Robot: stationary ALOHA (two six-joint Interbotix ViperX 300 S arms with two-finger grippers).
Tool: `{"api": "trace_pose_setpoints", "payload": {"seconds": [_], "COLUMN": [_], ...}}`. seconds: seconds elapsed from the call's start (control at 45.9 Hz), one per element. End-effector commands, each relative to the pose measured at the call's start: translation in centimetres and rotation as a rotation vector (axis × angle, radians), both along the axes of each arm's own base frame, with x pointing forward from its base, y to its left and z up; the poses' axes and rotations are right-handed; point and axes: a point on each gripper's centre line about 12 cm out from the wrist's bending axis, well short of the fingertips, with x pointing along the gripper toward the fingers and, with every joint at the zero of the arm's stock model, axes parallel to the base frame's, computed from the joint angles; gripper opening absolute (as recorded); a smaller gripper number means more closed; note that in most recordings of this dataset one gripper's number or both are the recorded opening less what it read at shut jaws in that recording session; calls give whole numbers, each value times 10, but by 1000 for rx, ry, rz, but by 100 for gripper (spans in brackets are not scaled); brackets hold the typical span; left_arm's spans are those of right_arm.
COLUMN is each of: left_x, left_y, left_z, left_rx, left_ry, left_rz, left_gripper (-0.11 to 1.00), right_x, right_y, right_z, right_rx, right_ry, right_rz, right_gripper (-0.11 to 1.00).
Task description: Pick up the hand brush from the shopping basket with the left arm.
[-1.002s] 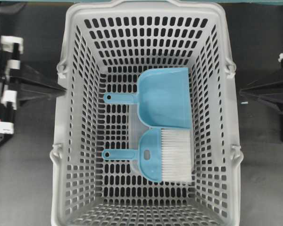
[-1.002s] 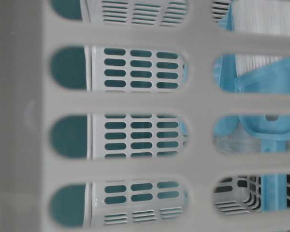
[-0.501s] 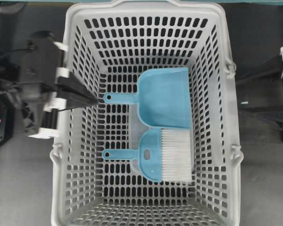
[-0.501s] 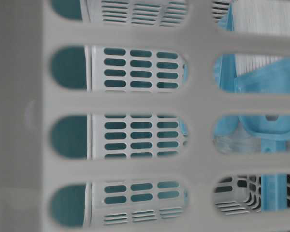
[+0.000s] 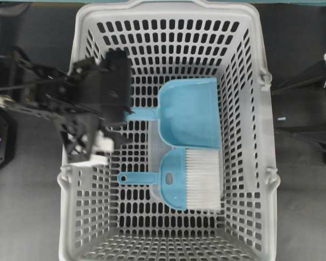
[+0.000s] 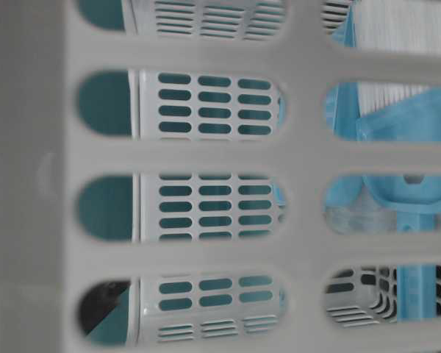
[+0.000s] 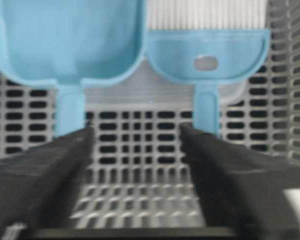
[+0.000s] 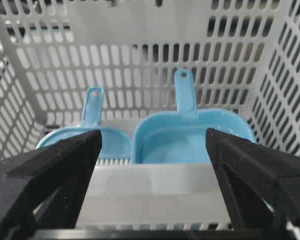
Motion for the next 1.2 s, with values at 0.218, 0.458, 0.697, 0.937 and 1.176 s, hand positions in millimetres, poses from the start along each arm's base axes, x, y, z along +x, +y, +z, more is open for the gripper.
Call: {"api": "trace_pose_setpoints", "payload": {"seconds": [0.218, 0.458, 0.697, 0.937, 1.176], "left_x": [32, 41, 45, 47, 51], "left_y": [-40, -51, -57, -60, -61], "left_z": [-32, -62, -80, -104, -140], "left_rx": [-15, -7, -20, -15, -7], "left_ry": [82, 204, 254, 298, 346], "left_rz": [-55, -51, -23, -19, -16], "left_gripper": [89, 89, 89, 89, 89], "right_x": [1, 1, 0, -3, -4], "right_y": [0, 0, 1, 1, 1], "right_z": [7, 4, 0, -2, -4], "right_rx": [6, 6, 7, 9, 9], "right_ry": [-17, -21, -37, -38, -40], "right_rz": [-2, -2, 0, 2, 0], "right_gripper": [80, 80, 80, 80, 80]}}
